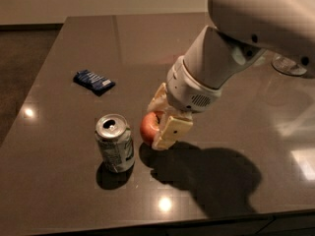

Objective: Move apple near 7up can

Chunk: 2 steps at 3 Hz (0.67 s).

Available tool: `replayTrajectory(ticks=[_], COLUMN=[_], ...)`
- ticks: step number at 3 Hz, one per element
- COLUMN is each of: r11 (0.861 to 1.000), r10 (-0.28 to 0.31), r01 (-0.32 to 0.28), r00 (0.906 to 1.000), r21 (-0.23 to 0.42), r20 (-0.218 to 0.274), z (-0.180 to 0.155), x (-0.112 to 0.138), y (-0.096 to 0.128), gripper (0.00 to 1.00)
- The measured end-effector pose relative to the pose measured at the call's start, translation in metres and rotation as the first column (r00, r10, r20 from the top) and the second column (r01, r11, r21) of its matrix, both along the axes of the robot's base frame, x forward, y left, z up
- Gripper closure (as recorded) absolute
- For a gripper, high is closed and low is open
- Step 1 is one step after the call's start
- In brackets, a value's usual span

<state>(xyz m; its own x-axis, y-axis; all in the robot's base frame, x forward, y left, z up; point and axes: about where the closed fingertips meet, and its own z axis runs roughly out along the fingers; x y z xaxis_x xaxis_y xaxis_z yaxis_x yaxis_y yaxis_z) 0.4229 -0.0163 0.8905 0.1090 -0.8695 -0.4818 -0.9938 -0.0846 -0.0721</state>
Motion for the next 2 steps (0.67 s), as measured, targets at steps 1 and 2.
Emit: replayTrajectory(ticks=[1,2], r11=[1.000,0.999], r10=[0.020,0.017], r01=[-0.020,-0.016], r00=[0.9998,0.9998], r21=[-0.019,-0.038], r20=[0.007,0.013], z=[-0.0094,-0.0186], x=[-0.0023,0.0033], y=[0.0136,0.0185], gripper=[0.82,0.59])
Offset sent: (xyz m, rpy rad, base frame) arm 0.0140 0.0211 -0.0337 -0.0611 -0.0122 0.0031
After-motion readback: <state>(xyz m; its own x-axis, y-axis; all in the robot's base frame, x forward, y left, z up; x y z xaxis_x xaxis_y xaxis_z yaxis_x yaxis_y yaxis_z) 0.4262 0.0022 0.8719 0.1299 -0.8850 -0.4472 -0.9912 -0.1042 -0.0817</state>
